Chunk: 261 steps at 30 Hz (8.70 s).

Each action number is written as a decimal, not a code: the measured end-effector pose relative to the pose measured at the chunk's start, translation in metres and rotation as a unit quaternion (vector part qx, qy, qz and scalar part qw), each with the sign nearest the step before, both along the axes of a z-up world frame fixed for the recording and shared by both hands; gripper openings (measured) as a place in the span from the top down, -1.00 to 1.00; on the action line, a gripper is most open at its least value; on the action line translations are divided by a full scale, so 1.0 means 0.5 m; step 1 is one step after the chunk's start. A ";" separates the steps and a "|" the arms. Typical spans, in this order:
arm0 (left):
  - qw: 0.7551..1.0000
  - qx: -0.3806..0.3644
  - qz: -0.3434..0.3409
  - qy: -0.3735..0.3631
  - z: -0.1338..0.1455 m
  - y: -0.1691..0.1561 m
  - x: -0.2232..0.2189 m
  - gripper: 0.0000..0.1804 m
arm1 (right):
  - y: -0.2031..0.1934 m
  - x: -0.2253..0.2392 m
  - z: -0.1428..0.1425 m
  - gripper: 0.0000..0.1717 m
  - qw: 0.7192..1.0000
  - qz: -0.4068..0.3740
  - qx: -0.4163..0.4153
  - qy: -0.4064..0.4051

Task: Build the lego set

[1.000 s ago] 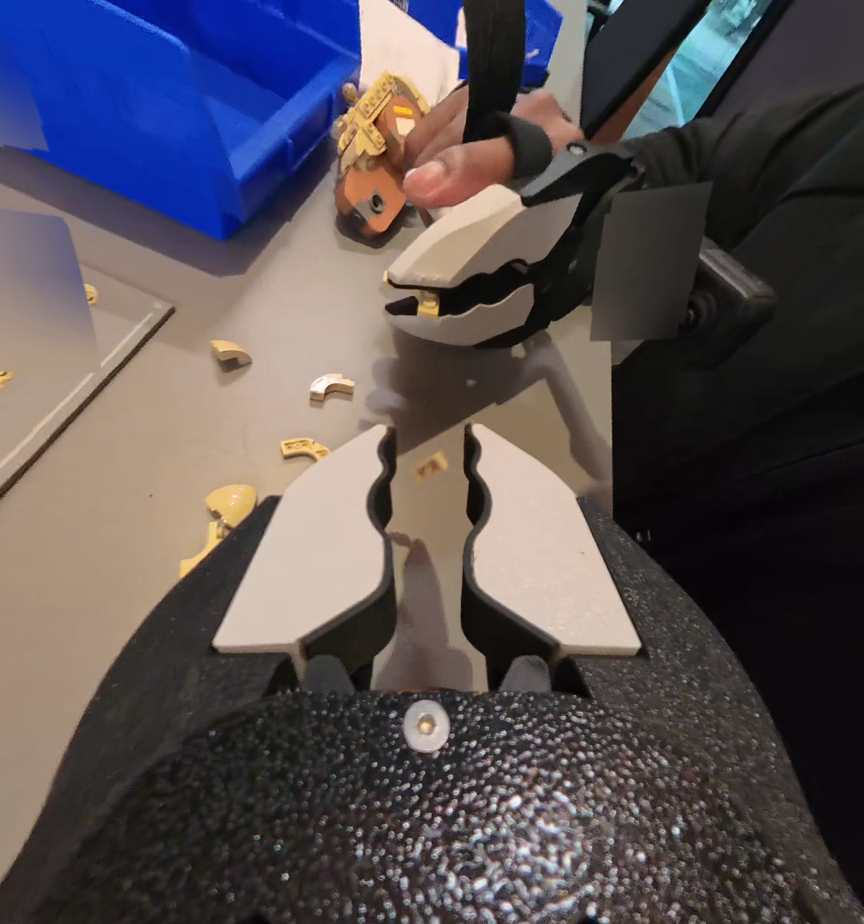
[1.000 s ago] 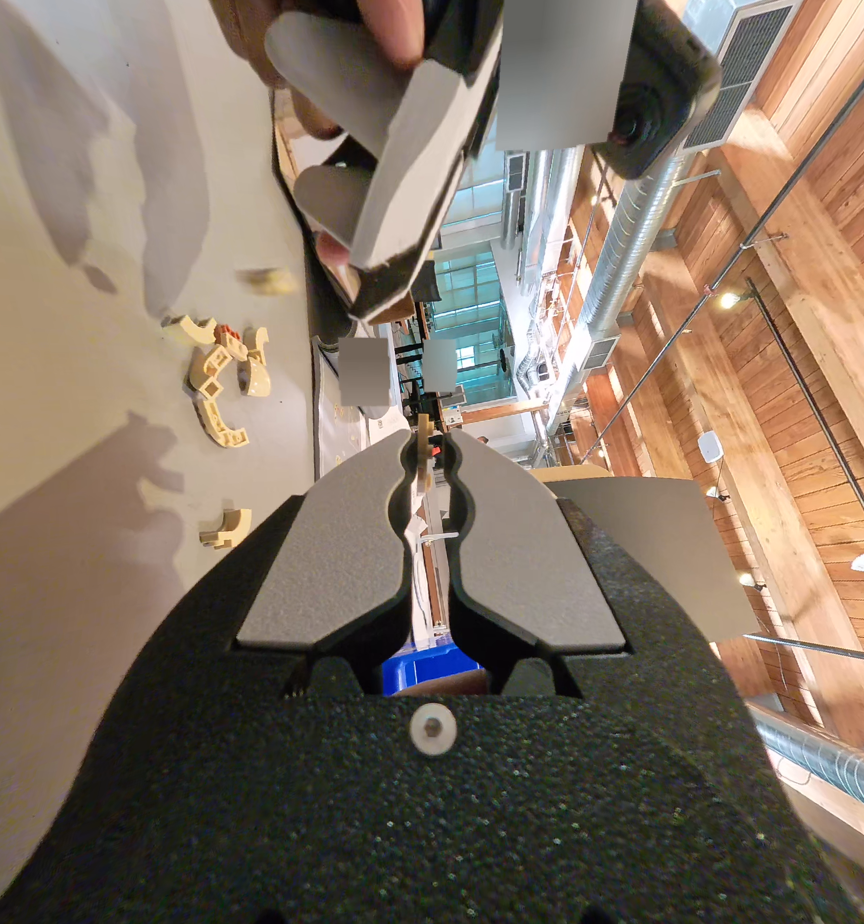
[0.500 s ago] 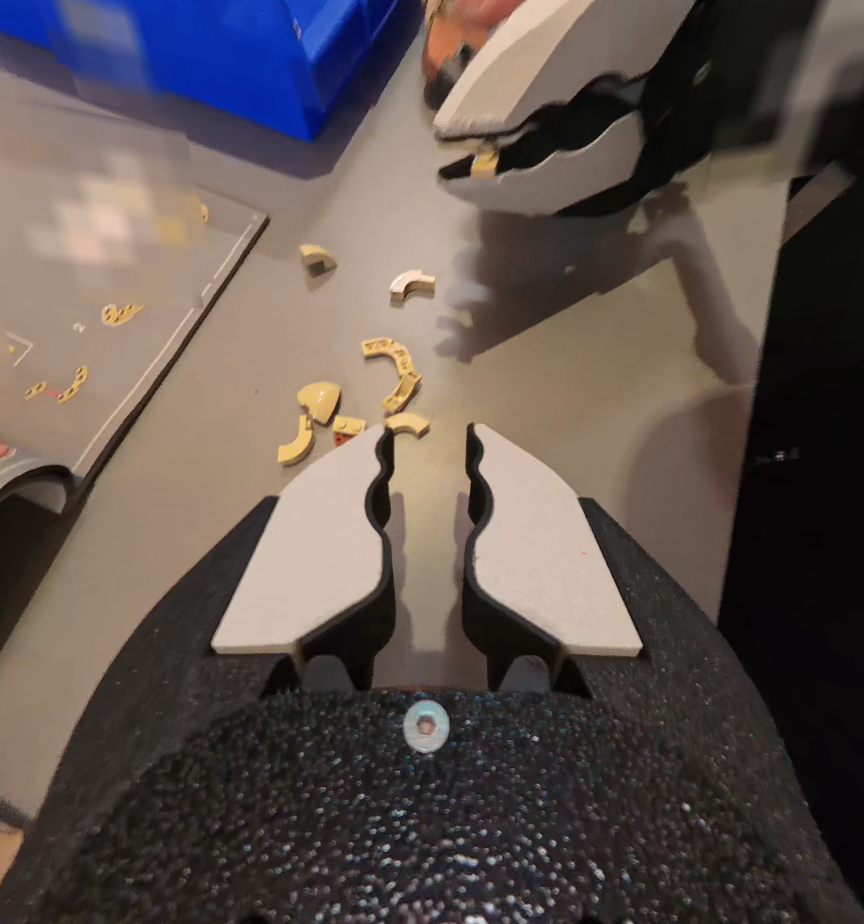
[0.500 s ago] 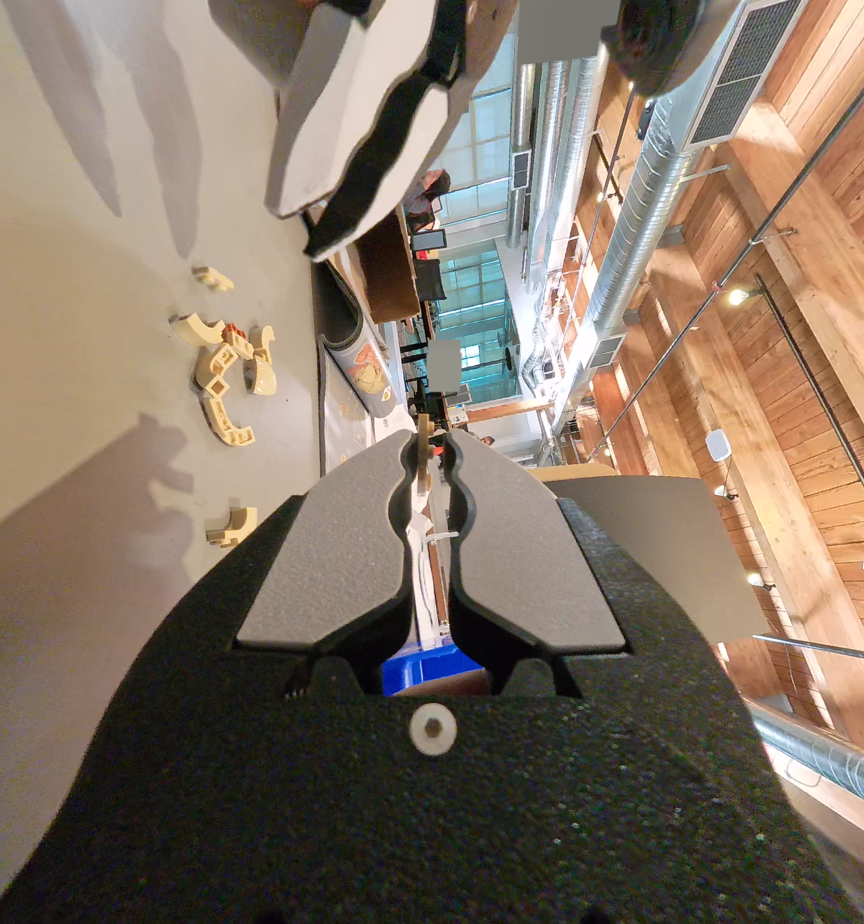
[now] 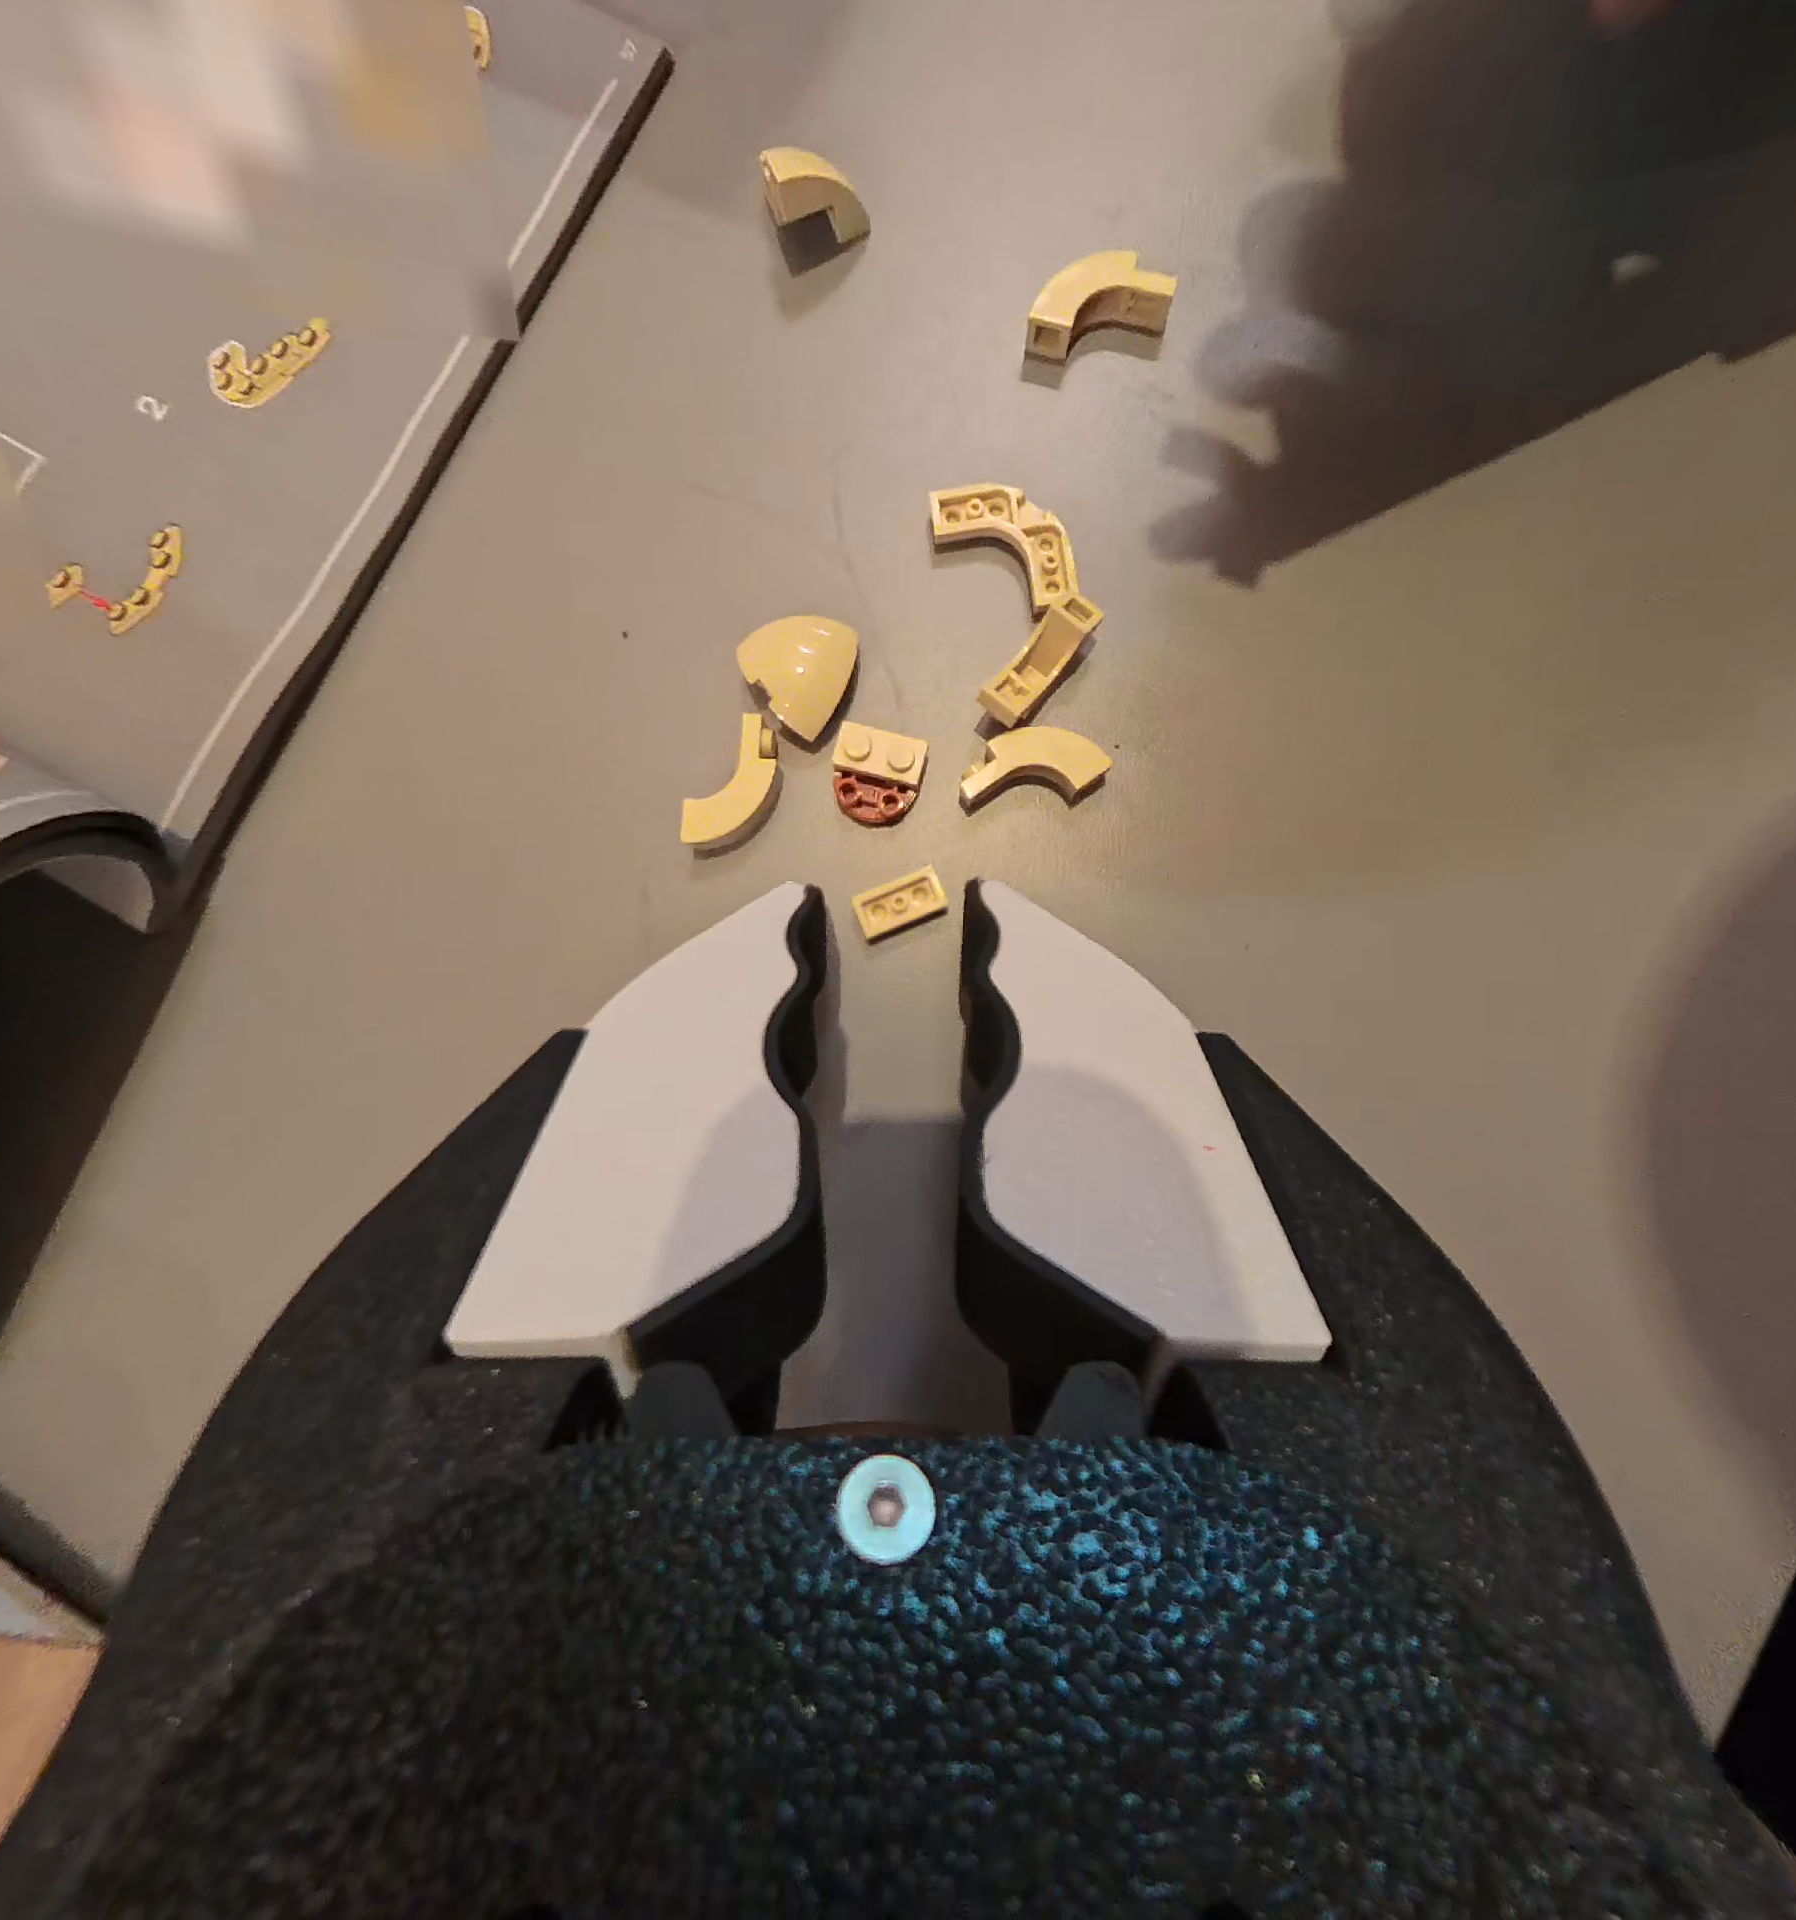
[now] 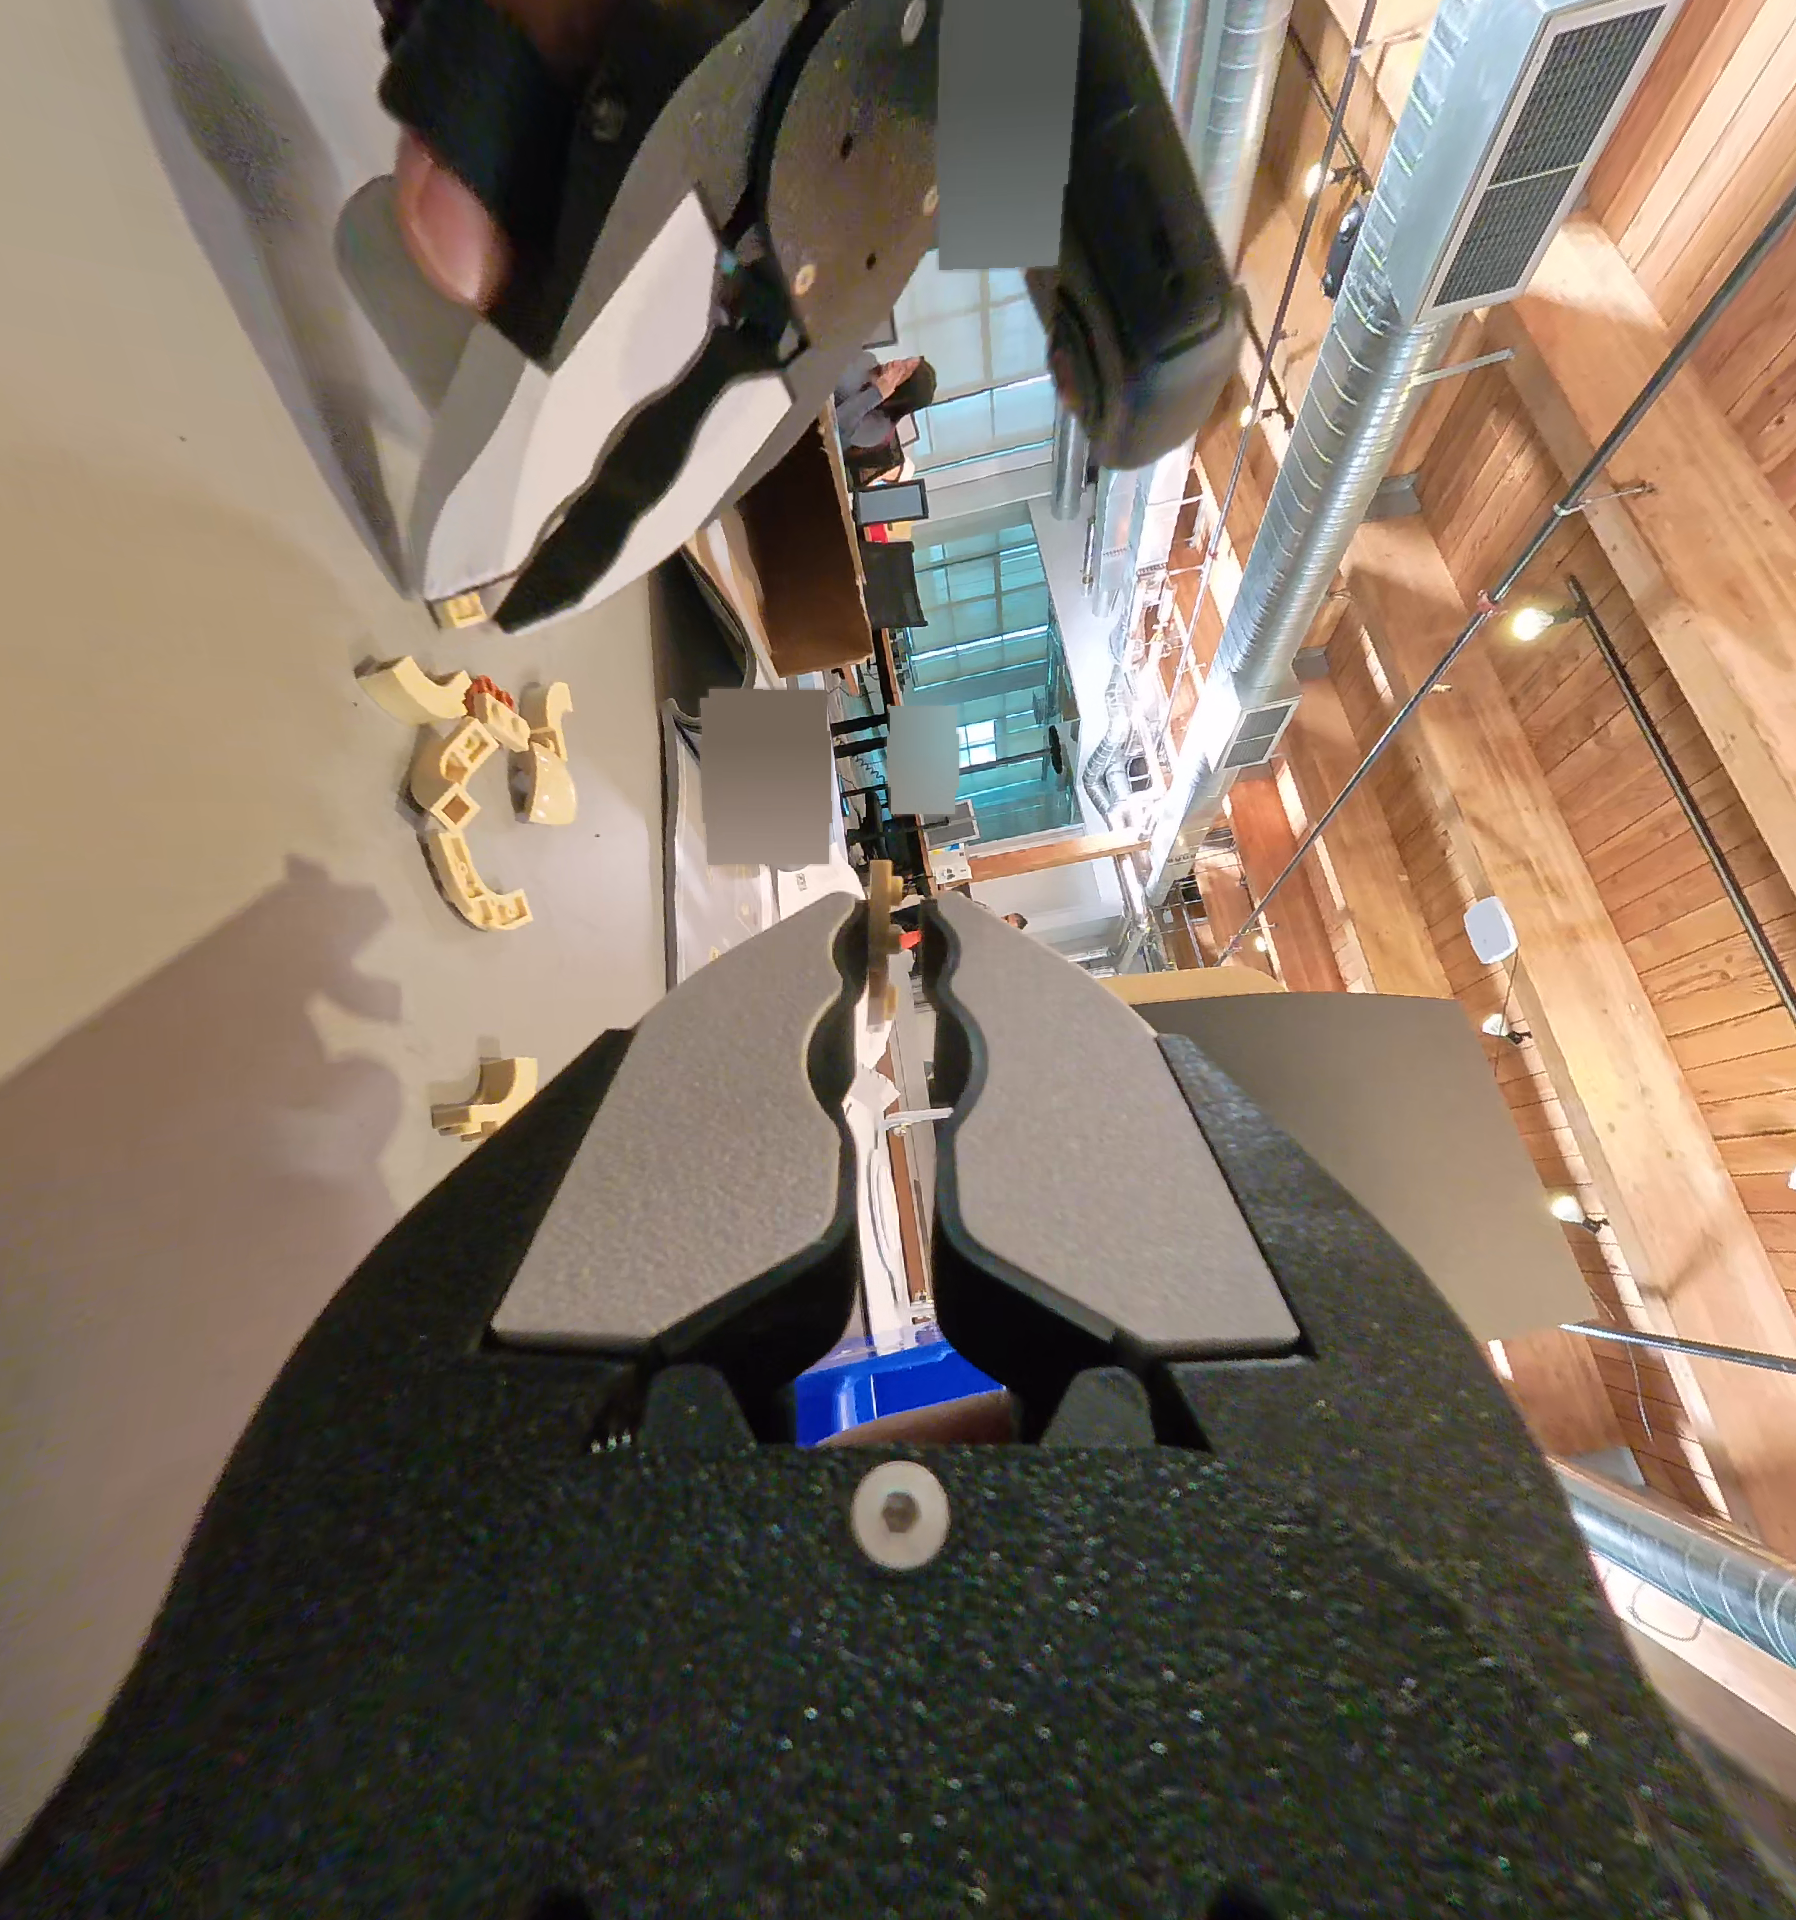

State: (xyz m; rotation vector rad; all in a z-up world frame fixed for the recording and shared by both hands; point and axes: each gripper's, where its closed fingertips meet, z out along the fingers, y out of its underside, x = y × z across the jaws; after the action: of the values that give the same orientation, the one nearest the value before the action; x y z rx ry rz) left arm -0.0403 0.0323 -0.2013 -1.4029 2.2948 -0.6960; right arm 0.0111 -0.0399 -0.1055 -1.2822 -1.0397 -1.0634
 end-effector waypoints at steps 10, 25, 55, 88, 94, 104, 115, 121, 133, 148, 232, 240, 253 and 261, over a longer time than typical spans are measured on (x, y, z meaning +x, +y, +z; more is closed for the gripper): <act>0.983 -0.130 -0.077 -0.107 0.125 -0.090 0.006 0.82 | -0.001 0.001 0.002 0.91 1.000 0.000 0.001 0.001; 0.987 -0.085 -0.043 -0.128 0.141 -0.043 -0.023 0.68 | 0.000 0.003 0.000 0.91 1.000 -0.002 0.000 0.001; 0.984 -0.054 -0.150 -0.084 0.040 -0.112 -0.124 0.93 | 0.001 -0.003 -0.012 0.91 1.000 0.005 -0.012 0.005; 0.991 -0.059 -0.115 -0.032 -0.004 -0.114 -0.121 0.92 | -0.002 -0.012 -0.010 0.94 1.000 0.015 -0.006 -0.004; 0.985 -0.118 -0.116 -0.042 0.015 -0.134 -0.102 0.93 | -0.004 -0.018 -0.007 0.94 1.000 0.020 -0.001 -0.004; 0.972 -0.136 -0.134 -0.137 0.192 -0.160 -0.016 0.92 | -0.010 -0.026 0.005 0.93 0.999 0.028 0.012 -0.009; 0.981 -0.097 -0.152 -0.074 0.196 -0.176 0.025 0.92 | -0.010 -0.033 -0.002 0.86 0.999 0.036 0.001 -0.009; 0.980 -0.097 -0.166 -0.042 0.188 -0.181 0.036 0.92 | -0.011 -0.036 0.000 0.85 0.999 0.038 0.002 -0.012; 0.980 -0.083 -0.180 -0.010 0.178 -0.181 0.038 0.92 | -0.009 -0.038 -0.007 0.85 0.999 0.038 -0.003 -0.016; 0.980 -0.075 -0.186 0.003 0.178 -0.185 0.041 0.92 | -0.009 -0.040 -0.004 0.86 0.999 0.038 0.000 -0.020; 0.914 -0.037 -0.214 -0.344 0.196 -0.193 0.069 0.64 | -0.007 -0.022 0.001 0.94 0.977 0.062 -0.075 0.192; 0.937 -0.200 -0.116 -0.263 0.197 -0.184 0.071 0.75 | -0.004 -0.018 -0.005 0.94 0.984 0.050 -0.068 0.157; 0.933 -0.278 -0.100 -0.206 0.186 -0.196 0.070 0.91 | -0.007 -0.023 -0.004 0.94 0.988 0.052 -0.062 0.134; 0.922 -0.309 -0.123 -0.198 0.190 -0.199 0.064 0.91 | -0.010 -0.031 0.001 0.94 0.987 0.063 -0.058 0.135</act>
State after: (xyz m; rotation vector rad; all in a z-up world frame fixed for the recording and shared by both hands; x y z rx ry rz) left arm -0.0081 -0.0673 -0.1062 -1.0533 2.0123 -1.7272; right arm -0.0041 -0.0448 -0.1051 -1.3909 -0.9709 -0.7182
